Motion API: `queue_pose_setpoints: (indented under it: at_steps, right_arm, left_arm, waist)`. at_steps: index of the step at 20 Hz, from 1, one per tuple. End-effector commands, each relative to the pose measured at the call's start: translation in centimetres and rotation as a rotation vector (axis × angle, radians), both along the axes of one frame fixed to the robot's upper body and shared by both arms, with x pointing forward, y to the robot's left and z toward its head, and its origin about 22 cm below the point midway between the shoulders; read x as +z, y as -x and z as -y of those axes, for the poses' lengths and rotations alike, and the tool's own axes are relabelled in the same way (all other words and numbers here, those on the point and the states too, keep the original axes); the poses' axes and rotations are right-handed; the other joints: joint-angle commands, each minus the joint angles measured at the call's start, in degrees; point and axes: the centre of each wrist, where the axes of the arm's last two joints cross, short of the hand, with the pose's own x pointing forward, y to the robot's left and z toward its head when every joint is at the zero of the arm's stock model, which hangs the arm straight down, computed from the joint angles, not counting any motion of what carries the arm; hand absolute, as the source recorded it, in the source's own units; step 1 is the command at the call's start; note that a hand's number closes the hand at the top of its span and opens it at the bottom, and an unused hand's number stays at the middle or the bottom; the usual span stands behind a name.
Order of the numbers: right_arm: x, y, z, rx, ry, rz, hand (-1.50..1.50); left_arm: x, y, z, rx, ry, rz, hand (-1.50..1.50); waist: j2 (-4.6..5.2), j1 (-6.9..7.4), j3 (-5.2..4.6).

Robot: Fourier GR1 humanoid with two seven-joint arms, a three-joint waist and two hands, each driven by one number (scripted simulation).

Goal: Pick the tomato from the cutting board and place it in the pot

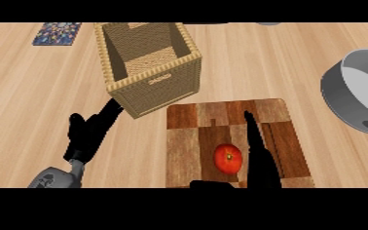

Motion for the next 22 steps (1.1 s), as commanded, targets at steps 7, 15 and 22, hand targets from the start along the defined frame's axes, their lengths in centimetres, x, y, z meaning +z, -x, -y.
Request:
queue_pose_setpoints:
  at_steps: [7,15,22]
  right_arm:
    - [-0.9,2.6,1.6,-0.045,0.064,-0.009,-1.5]
    - [-3.8,2.6,3.5,0.007,-0.128,0.063,-1.5]
    - [-7.2,1.6,4.3,-0.024,-0.282,0.164,-1.5]
  left_arm:
    - [0.0,-2.1,1.7,-0.003,-0.006,0.013,0.0]
    - [-2.9,0.7,0.9,0.005,-0.003,-0.014,0.0]
    - [-0.1,-1.7,1.6,0.006,0.009,-0.015,0.0]
  waist:
    - [-0.04,-0.61,-0.04]
    - [0.03,-0.4,-0.01]
    - [0.05,-0.44,0.03]
